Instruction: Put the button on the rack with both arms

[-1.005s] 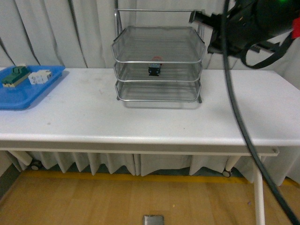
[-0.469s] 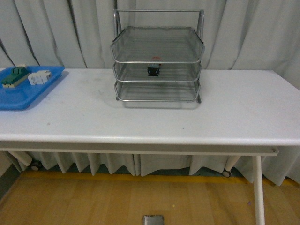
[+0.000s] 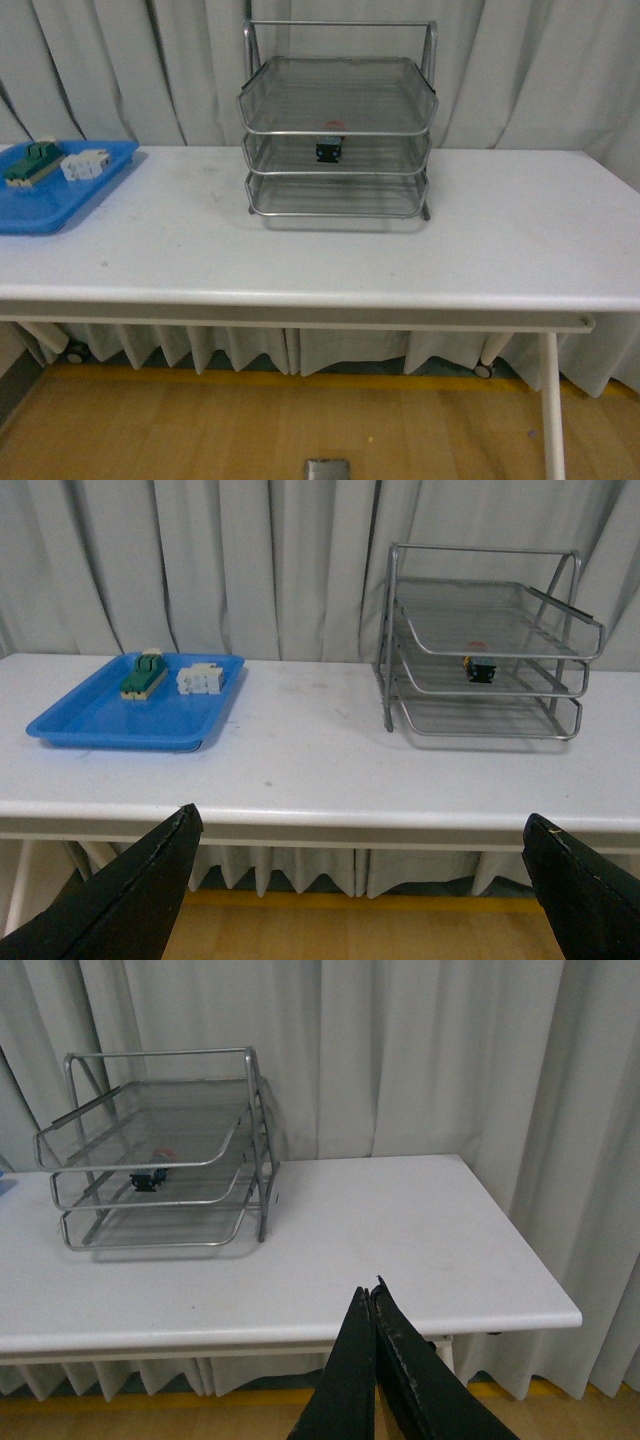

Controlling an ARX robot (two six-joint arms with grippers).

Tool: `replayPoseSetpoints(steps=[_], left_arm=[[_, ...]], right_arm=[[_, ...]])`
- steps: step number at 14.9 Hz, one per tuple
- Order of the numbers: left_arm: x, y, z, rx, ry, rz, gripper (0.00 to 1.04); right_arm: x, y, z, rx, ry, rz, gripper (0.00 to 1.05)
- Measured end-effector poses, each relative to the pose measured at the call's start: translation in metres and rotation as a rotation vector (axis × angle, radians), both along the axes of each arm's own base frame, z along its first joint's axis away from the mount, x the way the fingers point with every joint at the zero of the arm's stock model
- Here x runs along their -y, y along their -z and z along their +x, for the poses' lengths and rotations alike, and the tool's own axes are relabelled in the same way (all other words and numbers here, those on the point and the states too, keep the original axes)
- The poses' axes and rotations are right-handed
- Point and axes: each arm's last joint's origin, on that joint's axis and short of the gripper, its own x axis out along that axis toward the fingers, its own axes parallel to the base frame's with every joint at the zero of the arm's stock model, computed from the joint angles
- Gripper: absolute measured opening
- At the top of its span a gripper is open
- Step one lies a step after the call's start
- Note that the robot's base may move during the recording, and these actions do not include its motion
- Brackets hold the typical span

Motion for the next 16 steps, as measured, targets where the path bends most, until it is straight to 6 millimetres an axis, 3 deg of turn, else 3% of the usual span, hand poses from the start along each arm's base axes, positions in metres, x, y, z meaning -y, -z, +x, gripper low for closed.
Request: replayPoseSetpoints(steps=[9, 16], left_arm=[[0.0, 0.0, 0.0, 0.0, 0.0, 0.0, 0.98], [0.0, 0.0, 0.0, 0.0, 0.0, 0.0, 0.98]], right_arm=[[0.0, 0.025, -0.021, 0.002, 0.0, 0.0, 0.02], [0.0, 0.028, -0.033, -0.018, 0.0, 0.0, 0.02]])
